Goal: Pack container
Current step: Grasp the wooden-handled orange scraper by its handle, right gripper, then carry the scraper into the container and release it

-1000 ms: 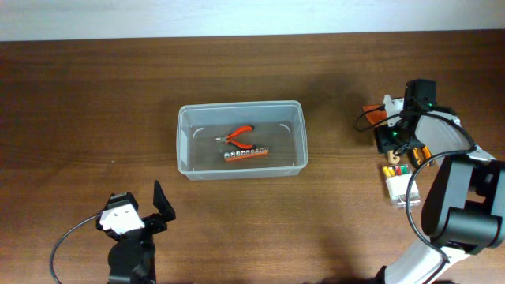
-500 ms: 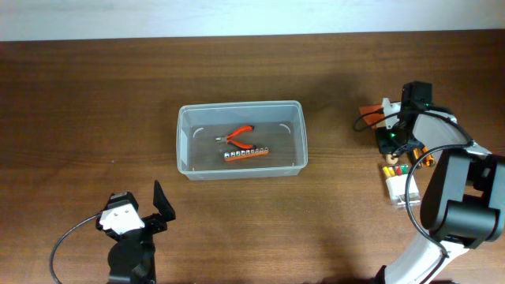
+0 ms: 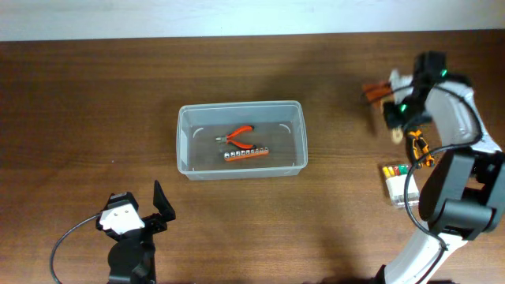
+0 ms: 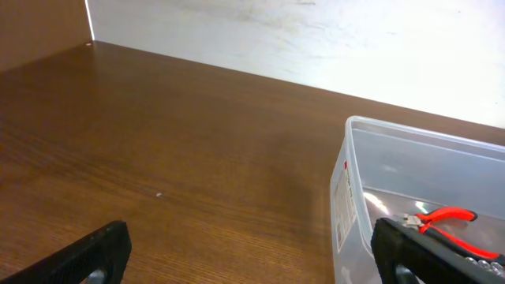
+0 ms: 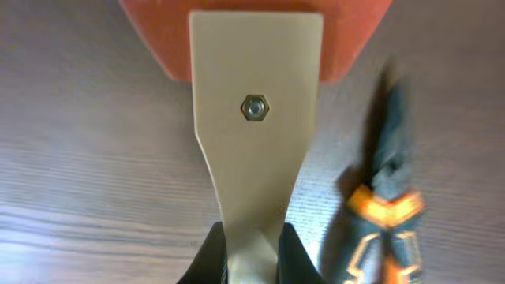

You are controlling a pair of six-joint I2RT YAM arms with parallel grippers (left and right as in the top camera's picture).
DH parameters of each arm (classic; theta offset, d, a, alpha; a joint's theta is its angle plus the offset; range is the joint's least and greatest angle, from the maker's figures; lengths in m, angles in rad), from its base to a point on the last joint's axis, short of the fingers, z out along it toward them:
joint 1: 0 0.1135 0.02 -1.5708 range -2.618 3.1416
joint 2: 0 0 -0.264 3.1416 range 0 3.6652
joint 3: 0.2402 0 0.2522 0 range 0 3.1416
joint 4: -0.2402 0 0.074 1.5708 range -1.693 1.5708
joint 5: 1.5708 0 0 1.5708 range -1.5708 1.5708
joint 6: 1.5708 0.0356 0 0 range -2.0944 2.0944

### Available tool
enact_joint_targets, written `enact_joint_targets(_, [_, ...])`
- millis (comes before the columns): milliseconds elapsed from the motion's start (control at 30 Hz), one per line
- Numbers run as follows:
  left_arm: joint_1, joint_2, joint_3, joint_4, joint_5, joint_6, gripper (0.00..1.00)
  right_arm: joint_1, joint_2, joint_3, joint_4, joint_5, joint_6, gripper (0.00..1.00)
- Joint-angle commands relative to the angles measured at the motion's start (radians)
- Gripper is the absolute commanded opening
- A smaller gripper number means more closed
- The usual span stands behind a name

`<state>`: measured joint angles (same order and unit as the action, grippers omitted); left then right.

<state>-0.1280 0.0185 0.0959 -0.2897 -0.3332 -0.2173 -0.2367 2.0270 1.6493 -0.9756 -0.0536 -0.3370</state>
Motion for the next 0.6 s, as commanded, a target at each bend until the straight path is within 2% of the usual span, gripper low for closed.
enact_joint_targets(0, [-0.003, -0.006, -0.003, -0.002, -0.004, 0.009, 0.99, 0.008, -0.015, 0.203, -0.064, -0.138, 0.005, 0.04])
enact_joint_targets(167, [-0.003, -0.006, -0.003, -0.002, -0.004, 0.009, 0.99, 0.065, -0.016, 0.452, -0.209, -0.188, -0.002, 0.04])
enact_joint_targets(300, [-0.003, -0.006, -0.003, -0.002, -0.004, 0.009, 0.99, 0.168, -0.016, 0.605, -0.327, -0.251, -0.057, 0.04])
enact_joint_targets(367, [-0.003, -0.006, -0.003, -0.002, -0.004, 0.009, 0.99, 0.253, -0.016, 0.651, -0.376, -0.262, -0.075, 0.04])
enact_joint_targets(567, [-0.003, -0.006, -0.003, -0.002, -0.004, 0.009, 0.99, 0.474, -0.017, 0.657, -0.471, -0.245, -0.305, 0.04])
